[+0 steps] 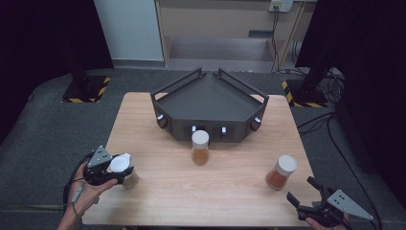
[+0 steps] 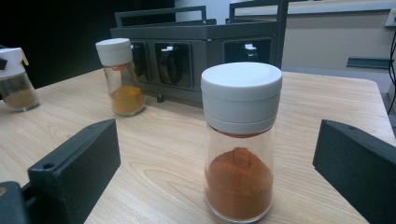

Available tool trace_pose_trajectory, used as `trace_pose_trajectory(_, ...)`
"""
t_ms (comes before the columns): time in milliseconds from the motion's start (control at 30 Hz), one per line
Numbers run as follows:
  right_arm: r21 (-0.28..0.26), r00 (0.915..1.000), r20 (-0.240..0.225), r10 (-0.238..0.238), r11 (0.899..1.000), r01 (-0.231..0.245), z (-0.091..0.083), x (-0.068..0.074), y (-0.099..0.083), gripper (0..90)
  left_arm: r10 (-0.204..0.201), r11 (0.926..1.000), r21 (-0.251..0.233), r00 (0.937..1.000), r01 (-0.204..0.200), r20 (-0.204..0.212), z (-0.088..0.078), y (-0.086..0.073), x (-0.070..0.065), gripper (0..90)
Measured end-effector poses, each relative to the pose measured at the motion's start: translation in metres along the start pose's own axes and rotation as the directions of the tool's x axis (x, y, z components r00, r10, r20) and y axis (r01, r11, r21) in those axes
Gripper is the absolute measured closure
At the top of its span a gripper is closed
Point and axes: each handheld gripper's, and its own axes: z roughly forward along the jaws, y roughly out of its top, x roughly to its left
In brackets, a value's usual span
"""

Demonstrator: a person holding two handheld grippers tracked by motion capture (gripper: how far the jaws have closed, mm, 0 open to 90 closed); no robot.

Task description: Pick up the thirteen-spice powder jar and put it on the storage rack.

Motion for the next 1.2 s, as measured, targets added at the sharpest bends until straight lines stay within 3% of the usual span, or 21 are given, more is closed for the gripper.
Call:
trace_pose_trajectory(500, 0.005, 1.0, -0.009, 0.0, 1.0, 0.0, 0.001, -0.001, 0.001, 0.9, 0.034, 0.9993, 0.016, 0.9989, -0.035, 0.032, 0.003, 0.008, 0.006, 29.5)
trace_pose_trajectory(767, 0.014, 0.9998, -0.018, -0.007, 1.0, 0.007, 0.002, -0.001, 0.001, 0.7, 0.064, 0.998, -0.008, 0.9948, -0.063, 0.08, 0.003, 0.019, 0.011, 29.5)
trace_pose_trajectory(833, 0.014, 0.9998, -0.02, -0.006, 1.0, 0.006, 0.003, -0.002, 0.001, 0.7, 0.096, 0.9953, -0.012, 0.9905, -0.096, 0.098, 0.004, 0.028, 0.014, 29.5)
trace_pose_trajectory(933, 0.016, 0.9997, -0.022, -0.008, 1.0, 0.009, 0.003, -0.002, 0.001, 0.7, 0.111, 0.9938, -0.016, 0.987, -0.11, 0.117, 0.005, 0.035, 0.016, 29.5)
trace_pose_trajectory(1033, 0.019, 0.9996, -0.026, -0.009, 1.0, 0.009, 0.003, -0.002, 0.002, 0.7, 0.134, 0.9909, -0.024, 0.9794, -0.132, 0.151, 0.006, 0.045, 0.019, 29.5)
trace_pose_trajectory(1133, 0.021, 0.9996, -0.028, -0.009, 1.0, 0.01, 0.003, -0.002, 0.002, 0.7, 0.164, 0.9864, -0.035, 0.9687, -0.16, 0.186, 0.009, 0.056, 0.021, 29.5)
trace_pose_trajectory(1200, 0.021, 0.9995, -0.03, -0.01, 1.0, 0.011, 0.003, -0.002, 0.002, 0.7, 0.187, 0.9824, -0.05, 0.9565, -0.18, 0.224, 0.012, 0.066, 0.024, 29.5)
